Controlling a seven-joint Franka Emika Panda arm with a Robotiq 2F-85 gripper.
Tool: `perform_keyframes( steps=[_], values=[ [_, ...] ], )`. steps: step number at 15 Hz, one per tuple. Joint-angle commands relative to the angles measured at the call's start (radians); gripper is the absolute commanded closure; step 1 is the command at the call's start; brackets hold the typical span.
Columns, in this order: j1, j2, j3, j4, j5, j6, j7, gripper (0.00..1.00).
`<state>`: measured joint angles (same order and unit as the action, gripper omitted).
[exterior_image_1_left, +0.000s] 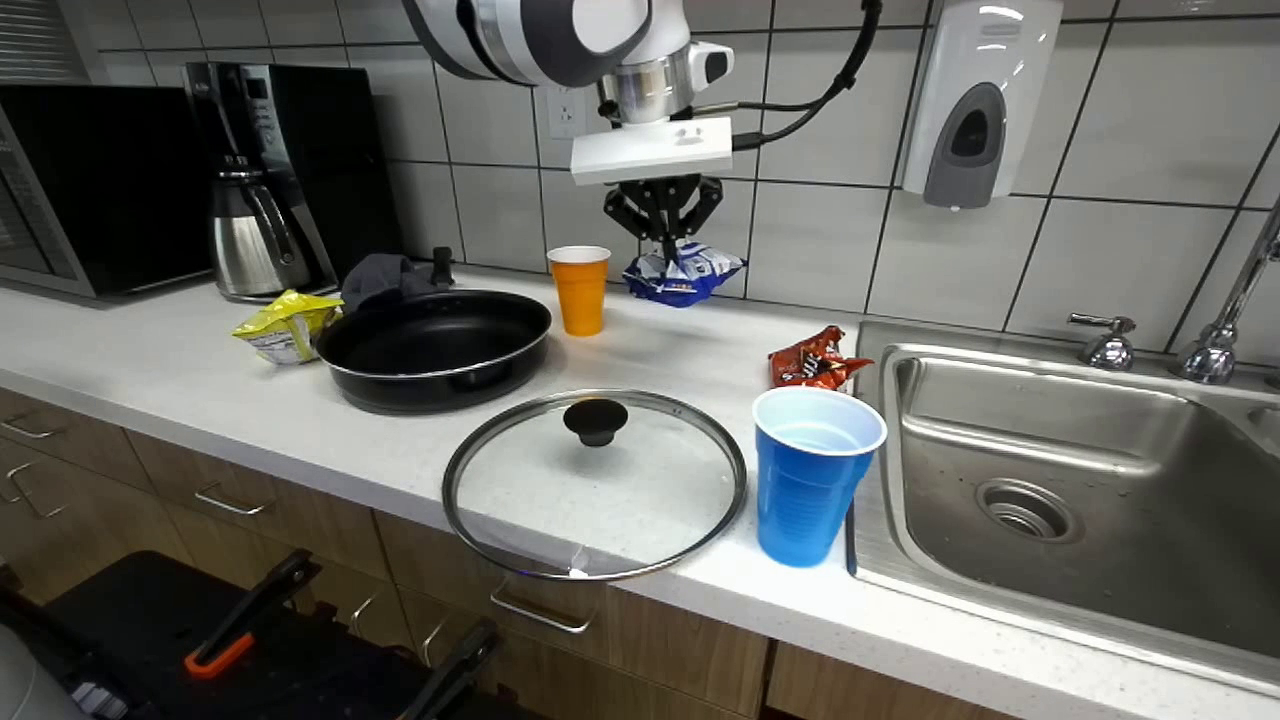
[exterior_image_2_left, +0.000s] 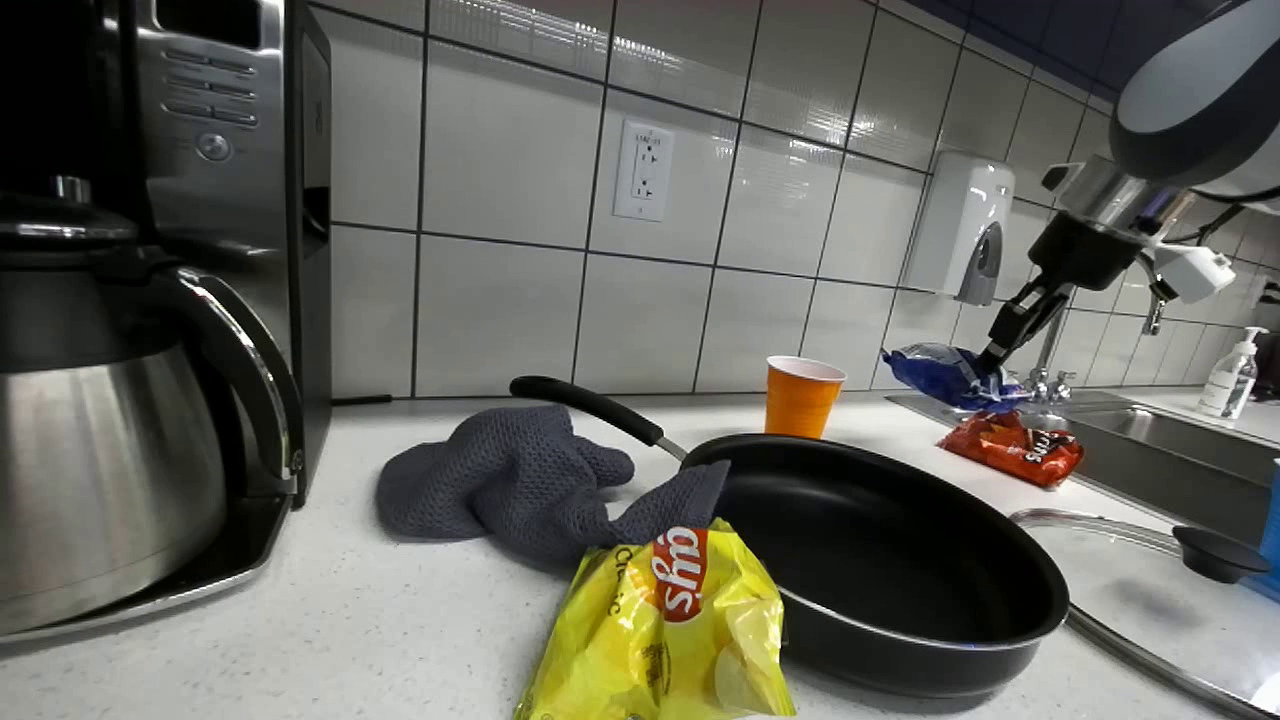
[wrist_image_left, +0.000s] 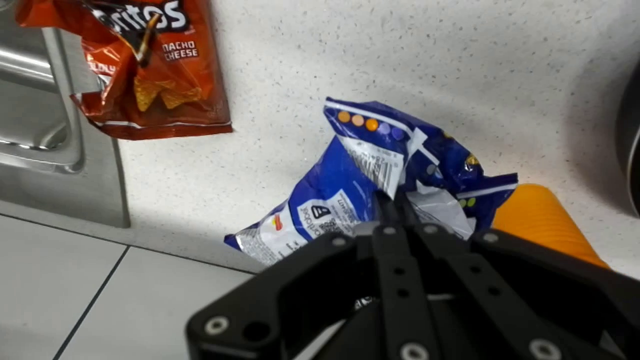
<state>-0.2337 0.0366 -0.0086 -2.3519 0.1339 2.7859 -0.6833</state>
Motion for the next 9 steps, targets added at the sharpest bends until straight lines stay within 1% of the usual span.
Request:
perform_keyframes(
  steps=[1, 3, 9],
  values=[
    [0.054, -0.13, -0.033, -0.104, 0.011, -0.017, -0.037, 1.0],
    [0.088, -0.166, -0.046, -0.13, -0.001, -0.037, -0.018, 1.0],
    [0.199, -0.24, -0.069, -0.191, 0.01, -0.089, -0.028, 1.0]
  ],
)
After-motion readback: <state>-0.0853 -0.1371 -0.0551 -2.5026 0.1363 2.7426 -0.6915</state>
